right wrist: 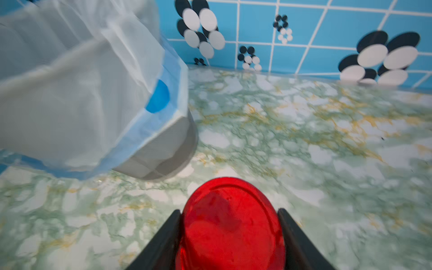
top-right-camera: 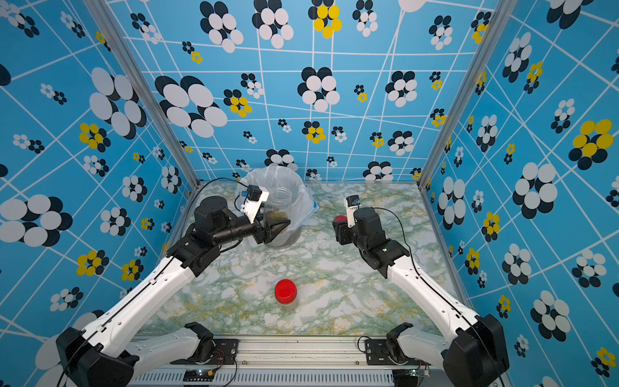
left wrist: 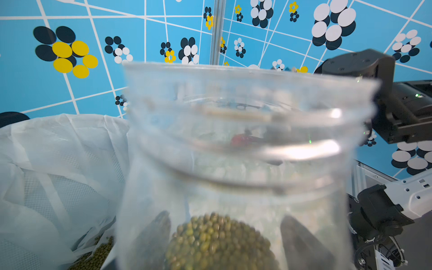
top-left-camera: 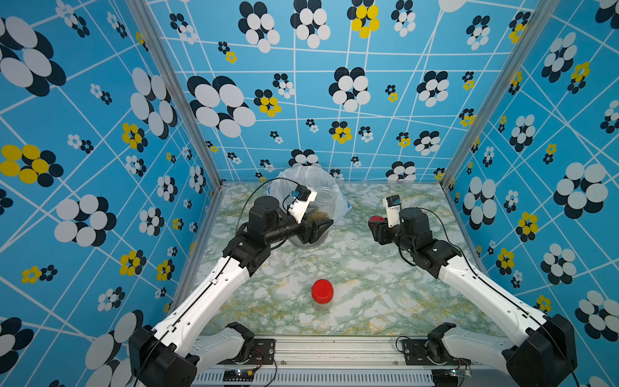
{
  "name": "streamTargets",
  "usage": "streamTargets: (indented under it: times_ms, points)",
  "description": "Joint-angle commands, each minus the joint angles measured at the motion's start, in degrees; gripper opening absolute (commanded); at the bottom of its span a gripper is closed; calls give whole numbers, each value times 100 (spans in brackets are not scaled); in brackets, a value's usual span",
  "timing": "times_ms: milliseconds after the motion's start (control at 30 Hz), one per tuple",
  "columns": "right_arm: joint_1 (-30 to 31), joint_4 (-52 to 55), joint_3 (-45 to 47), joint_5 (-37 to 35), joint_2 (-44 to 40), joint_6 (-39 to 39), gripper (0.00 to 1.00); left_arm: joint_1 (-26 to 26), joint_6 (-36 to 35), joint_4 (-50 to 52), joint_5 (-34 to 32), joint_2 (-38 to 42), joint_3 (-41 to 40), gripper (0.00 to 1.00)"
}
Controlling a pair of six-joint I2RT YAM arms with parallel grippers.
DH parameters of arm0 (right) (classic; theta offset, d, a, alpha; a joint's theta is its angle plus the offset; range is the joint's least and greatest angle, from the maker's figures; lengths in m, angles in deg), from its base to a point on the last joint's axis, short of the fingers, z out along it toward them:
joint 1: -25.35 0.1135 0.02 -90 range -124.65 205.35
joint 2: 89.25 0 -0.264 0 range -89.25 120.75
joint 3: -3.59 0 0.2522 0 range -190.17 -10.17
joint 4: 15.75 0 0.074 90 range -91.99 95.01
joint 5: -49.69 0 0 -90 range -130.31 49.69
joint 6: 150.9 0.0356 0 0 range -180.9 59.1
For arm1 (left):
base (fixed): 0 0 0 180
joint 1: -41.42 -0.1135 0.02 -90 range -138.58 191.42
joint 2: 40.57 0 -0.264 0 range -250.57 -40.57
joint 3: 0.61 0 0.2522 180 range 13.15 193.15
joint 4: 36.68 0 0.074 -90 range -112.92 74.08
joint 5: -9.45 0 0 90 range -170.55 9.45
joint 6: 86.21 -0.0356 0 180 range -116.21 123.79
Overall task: Empty moldy mung beans from jars
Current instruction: Place the lid at the center of the board.
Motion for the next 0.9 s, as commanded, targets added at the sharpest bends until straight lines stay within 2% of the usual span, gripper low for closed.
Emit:
streamTargets:
  times_ms: [0,300,467,500,600,700,867]
  points:
    - [-155,-178,467,-1360,-201,814,50,-37,124,55,-181,50,372,28]
    - [-585,-64,1158,-1750,200,1718,52,-39,127,234,-292,173,418,28]
    - [-744,15,1219,-1603,526,2065,52,-34,132,433,-283,72,594,28]
    - [-752,24,1203,-1567,613,2137,53,-36,141,447,-291,75,593,28]
    - [-760,70,1205,-1543,869,2398,65,-35,179,395,-281,137,526,28]
    - [-760,-237,1393,-1304,1033,2461,65,-35,180,437,-298,178,485,28]
    - [-771,-372,1481,-1323,1305,2596,65,-40,178,500,-260,247,458,28]
